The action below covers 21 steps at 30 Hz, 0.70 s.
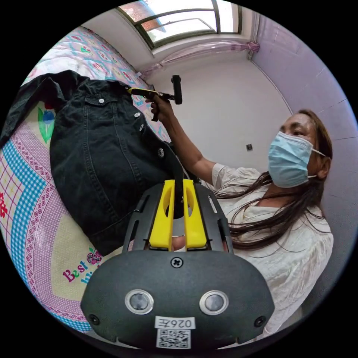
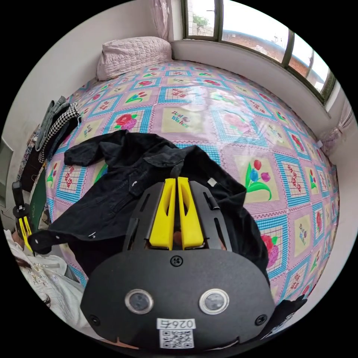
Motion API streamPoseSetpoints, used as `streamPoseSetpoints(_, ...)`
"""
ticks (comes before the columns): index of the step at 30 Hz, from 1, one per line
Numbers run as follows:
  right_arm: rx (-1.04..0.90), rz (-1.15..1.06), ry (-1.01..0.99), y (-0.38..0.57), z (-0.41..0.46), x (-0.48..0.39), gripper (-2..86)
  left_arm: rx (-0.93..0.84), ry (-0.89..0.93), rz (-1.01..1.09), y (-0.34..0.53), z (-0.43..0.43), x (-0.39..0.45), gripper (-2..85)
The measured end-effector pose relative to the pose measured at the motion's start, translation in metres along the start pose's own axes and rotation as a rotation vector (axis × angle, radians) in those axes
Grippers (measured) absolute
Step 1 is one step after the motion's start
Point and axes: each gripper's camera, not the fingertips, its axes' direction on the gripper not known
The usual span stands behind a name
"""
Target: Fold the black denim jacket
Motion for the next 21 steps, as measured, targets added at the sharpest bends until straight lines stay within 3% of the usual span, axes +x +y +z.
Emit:
streamPoseSetpoints(3,-0.054,0.033,-0.060,0.002,0.029,0.034,-1.5,-0.171,-0.102,0.019,-0.008,0.053,-0.006,4.6)
streamPoseSetpoints(8,-0.156,0.040,-0.107,0.018,0.097,0.054,-0.3,-0.306,-0.256,-0.031,-0.001,0.092,-0.029,5.4)
streamPoseSetpoints(12,-0.064,0.069,-0.013,0.046,0.097,0.061,5.9,-0.289,-0.202,-0.036,0.006,0.077,-0.031,6.5)
streamPoseSetpoints(16,0.085,0.115,0.050,0.102,0.050,0.062,6.4,-0.313,-0.152,-0.026,0.012,0.074,-0.026,7.5)
streamPoseSetpoints(21,0.155,0.060,-0.090,0.201,0.016,0.006,4.6,-0.402,0.037,0.031,0.024,0.088,-0.007,3.5)
